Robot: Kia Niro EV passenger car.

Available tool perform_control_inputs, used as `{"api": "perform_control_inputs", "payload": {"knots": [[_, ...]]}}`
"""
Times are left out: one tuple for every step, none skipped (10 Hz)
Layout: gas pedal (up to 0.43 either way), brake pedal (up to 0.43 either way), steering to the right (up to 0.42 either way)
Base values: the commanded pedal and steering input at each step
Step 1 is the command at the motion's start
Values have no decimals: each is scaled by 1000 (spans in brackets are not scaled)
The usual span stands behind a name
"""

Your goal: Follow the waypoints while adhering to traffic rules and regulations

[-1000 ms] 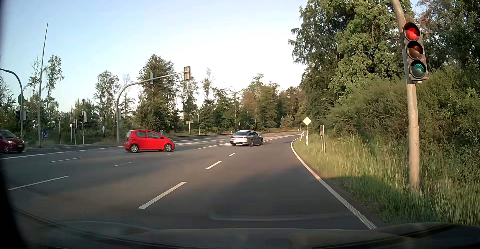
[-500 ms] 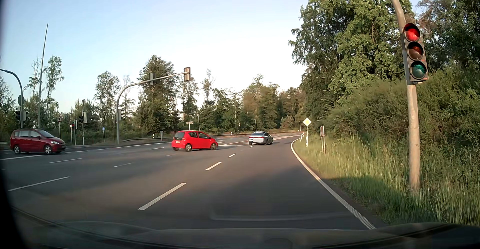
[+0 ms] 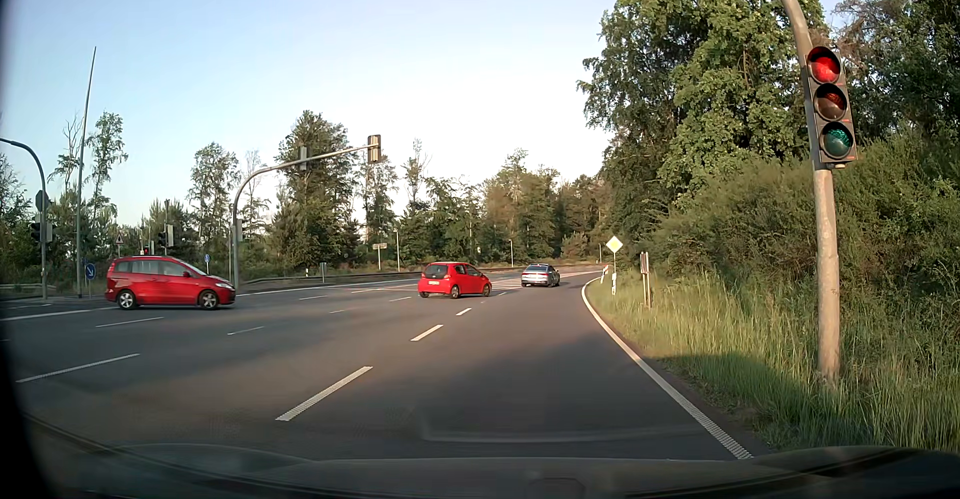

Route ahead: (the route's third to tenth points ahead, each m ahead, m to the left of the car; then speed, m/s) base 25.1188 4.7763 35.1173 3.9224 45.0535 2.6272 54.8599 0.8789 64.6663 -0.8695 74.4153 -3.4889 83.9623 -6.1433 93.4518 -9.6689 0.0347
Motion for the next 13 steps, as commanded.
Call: {"api": "perform_control_inputs", "payload": {"knots": [[0, 354, -12], [0, 354, -12], [0, 354, -11], [0, 348, -12], [0, 348, -12], [0, 348, -12], [0, 348, -12], [0, 348, -12], [0, 348, -12], [0, 341, -12], [0, 348, -12], [0, 341, -12], [0, 341, -12]]}}
